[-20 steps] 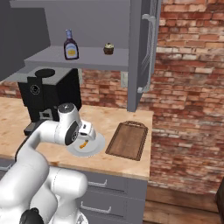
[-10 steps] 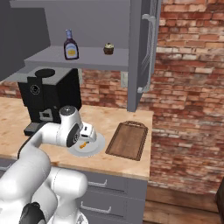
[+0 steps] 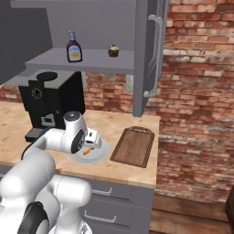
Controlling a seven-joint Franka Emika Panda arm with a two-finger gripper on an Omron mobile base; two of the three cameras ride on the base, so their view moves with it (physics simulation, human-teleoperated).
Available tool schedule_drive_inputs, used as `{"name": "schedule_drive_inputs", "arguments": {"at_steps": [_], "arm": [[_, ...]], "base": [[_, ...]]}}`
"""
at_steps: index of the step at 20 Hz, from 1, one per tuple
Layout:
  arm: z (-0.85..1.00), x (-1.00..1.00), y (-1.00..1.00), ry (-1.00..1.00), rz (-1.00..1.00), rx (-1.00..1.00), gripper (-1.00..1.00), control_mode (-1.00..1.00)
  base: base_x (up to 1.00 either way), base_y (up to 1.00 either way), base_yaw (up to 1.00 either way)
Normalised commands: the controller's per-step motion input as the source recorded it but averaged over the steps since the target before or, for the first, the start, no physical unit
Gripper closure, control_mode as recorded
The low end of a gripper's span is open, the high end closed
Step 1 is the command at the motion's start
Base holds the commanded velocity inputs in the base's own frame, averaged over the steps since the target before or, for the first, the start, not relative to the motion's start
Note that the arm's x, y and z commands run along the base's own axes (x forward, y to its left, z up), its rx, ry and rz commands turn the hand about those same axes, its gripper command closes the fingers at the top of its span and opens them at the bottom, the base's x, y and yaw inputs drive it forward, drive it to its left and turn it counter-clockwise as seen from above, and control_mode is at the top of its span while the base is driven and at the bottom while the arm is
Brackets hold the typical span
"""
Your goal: Pick the shrimp from the plate and place it on the cutting board. Then pick the condiment bottle from the cabinet and place it next to the cutting board.
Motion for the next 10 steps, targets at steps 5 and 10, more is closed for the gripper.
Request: {"name": "schedule_drive_inputs", "arguments": {"at_steps": [5,10], "arm": [[-0.11,0.07,0.00,0.00,0.00,0.00,-1.00,-1.00],[-0.14,0.05,0.01,0.00,0.00,0.00,-1.00,-1.00]], "base": [[0.00,0.00,0.00],[0.00,0.00,0.00]]}}
